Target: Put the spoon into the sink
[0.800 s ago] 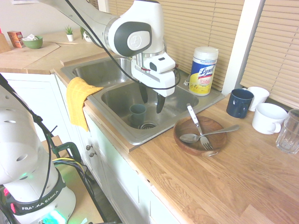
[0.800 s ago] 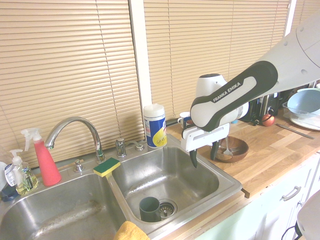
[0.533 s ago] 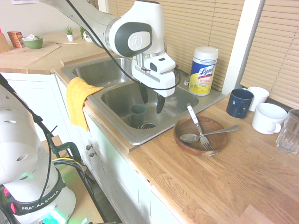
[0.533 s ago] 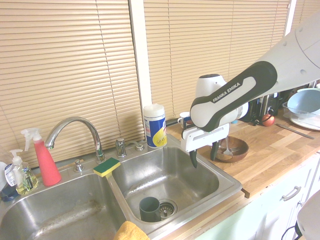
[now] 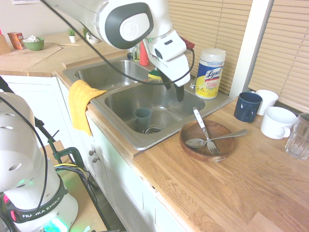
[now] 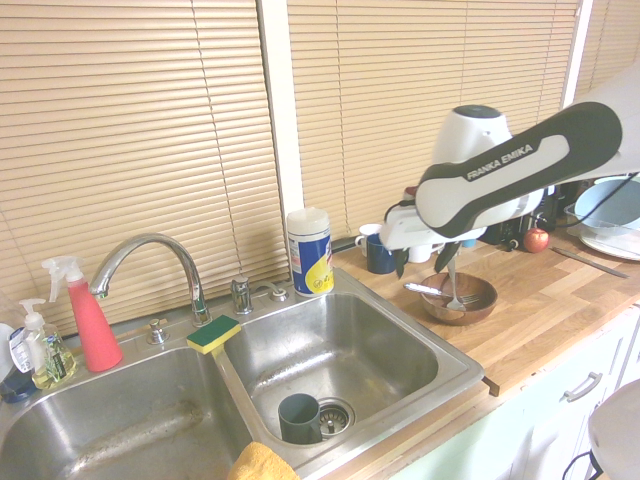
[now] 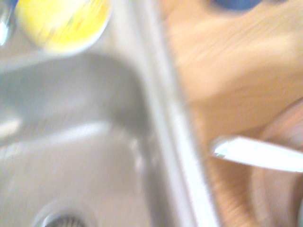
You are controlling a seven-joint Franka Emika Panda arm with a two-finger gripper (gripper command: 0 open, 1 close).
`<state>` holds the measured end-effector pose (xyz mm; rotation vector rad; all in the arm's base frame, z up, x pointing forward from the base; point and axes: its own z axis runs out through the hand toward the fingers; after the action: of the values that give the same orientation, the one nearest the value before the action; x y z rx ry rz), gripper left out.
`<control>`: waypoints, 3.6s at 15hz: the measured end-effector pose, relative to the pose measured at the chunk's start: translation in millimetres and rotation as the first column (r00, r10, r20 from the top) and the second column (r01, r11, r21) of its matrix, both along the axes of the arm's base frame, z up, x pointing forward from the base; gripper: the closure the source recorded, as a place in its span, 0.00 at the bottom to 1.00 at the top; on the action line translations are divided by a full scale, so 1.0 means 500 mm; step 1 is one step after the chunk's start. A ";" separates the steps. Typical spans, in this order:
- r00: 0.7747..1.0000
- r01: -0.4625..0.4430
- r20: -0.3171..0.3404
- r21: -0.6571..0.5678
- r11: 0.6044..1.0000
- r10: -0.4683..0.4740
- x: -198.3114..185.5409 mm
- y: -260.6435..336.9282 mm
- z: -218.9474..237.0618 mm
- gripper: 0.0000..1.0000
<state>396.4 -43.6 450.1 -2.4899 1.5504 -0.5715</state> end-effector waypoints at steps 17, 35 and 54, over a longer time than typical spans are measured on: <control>0.969 0.247 -0.058 0.112 0.962 -0.242 0.115 -0.276 -0.152 1.00; 0.965 0.231 -0.156 0.132 0.964 -0.209 0.207 -0.328 -0.208 1.00; 0.974 0.172 0.136 0.059 0.983 -0.179 0.044 -0.203 0.051 1.00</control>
<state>418.2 -145.1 475.8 -2.2394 1.7176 -0.7113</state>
